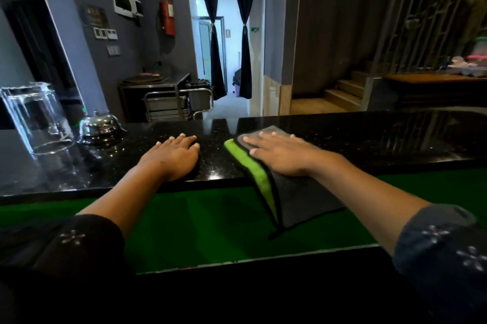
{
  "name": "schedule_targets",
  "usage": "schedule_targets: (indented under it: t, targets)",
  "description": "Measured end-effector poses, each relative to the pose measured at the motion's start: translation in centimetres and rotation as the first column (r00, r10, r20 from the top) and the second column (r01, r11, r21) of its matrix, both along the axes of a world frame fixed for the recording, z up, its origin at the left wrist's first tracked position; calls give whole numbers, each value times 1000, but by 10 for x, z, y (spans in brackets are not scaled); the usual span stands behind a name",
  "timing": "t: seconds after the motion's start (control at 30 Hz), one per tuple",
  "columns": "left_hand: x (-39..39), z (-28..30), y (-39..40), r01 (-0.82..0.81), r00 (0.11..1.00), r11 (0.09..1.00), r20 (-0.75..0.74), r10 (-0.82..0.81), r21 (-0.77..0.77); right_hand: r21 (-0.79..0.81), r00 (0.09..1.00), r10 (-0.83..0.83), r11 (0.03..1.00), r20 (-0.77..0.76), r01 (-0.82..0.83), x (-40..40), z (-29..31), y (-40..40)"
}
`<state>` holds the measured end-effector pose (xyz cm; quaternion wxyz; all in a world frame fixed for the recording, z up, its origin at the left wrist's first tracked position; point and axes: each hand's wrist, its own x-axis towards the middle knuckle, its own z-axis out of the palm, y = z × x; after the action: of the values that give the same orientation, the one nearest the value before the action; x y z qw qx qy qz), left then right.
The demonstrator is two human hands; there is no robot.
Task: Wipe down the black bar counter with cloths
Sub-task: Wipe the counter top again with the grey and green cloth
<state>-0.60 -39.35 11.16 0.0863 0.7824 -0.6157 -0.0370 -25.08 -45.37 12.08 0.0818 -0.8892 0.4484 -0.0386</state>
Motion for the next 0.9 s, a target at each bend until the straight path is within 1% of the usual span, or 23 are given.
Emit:
schedule_targets:
  t: [0.1, 0.17, 0.33, 0.43, 0.73, 0.87, 0.9]
  targets:
    - [-2, -3, -1, -1, 1000, 1000, 7, 1, 6, 8, 992, -128, 992, -7, 128, -46, -2, -31]
    - [-2, -5, -3, -6, 1000, 1000, 8, 6, 0, 10, 979, -203, 979, -25, 203, -60, -3, -55]
    - [-2, -8, -7, -13, 1000, 1000, 15, 13, -21, 17, 943, -331, 943, -36, 332, -37, 2, -82]
    - [-2, -4, -6, -8, 1000, 1000, 14, 8, -29, 16, 936, -352, 936, -26, 352, -31, 4, -74]
    - [2, -5, -8, 18, 1000, 999, 24, -17, -36, 17, 943, -331, 943, -27, 332, -63, -4, 5]
    - [-3, -5, -2, 24, 1000, 999, 18, -24, -43, 0, 949, -314, 949, -17, 314, -67, -5, 1]
    - [-5, -3, 0, 3, 1000, 998, 16, -2, -55, 6, 951, -308, 951, -22, 309, -63, -4, -5]
